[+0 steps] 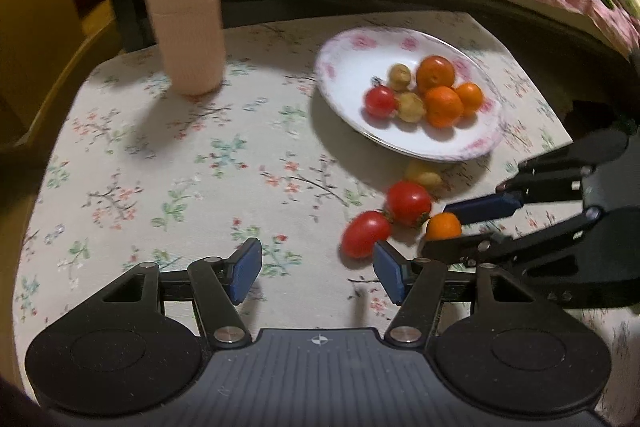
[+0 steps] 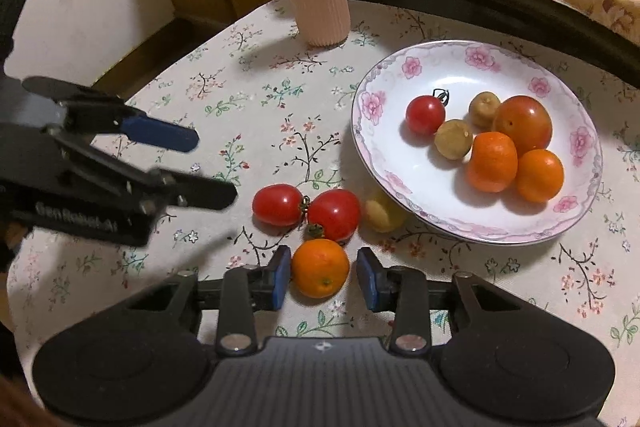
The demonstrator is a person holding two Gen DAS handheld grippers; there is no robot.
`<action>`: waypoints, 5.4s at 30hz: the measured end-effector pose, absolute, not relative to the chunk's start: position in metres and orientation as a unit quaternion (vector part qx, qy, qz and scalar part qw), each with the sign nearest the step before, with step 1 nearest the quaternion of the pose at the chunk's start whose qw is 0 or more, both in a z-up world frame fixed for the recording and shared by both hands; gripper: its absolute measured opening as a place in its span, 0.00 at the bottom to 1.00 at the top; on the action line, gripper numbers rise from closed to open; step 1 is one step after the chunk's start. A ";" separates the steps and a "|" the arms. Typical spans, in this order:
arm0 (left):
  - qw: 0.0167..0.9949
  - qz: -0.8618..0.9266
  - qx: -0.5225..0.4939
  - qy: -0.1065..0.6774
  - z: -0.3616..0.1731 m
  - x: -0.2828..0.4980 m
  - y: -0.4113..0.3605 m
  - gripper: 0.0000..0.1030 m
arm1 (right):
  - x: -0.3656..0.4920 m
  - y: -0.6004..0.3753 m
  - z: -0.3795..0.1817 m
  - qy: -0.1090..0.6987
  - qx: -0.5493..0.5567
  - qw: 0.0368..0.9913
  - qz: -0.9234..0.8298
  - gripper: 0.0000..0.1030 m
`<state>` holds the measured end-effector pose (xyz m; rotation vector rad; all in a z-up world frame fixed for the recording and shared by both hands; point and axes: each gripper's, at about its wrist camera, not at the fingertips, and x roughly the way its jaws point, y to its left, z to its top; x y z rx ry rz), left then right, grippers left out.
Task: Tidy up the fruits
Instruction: 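Move the left tool to another red cherry tomato while the right tool approaches another small orange fruit, then grasp the red cherry tomato with the left tool while the right tool grasps the orange fruit, then carry both held fruits over the white plate with both tools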
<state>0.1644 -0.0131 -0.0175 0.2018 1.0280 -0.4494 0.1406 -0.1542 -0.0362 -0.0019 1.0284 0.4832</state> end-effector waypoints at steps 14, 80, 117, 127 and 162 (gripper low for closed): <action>0.820 -0.260 0.146 0.488 -0.046 0.167 -0.049 0.62 | 0.129 -0.187 -0.027 0.498 0.015 0.842 0.207 0.31; 0.816 -0.241 0.157 0.501 -0.044 0.111 -0.050 0.34 | 0.112 -0.189 -0.031 0.507 -0.045 0.838 0.199 0.31; 0.815 -0.256 0.173 0.491 -0.046 0.111 -0.056 0.38 | 0.109 -0.190 -0.034 0.511 -0.048 0.835 0.198 0.31; 0.817 -0.254 0.166 0.490 -0.044 0.114 -0.056 0.34 | 0.108 -0.188 -0.028 0.505 -0.045 0.839 0.196 0.30; 0.868 -0.218 0.127 0.427 -0.024 0.192 -0.088 0.32 | 0.169 -0.217 -0.008 0.451 0.034 0.885 0.113 0.30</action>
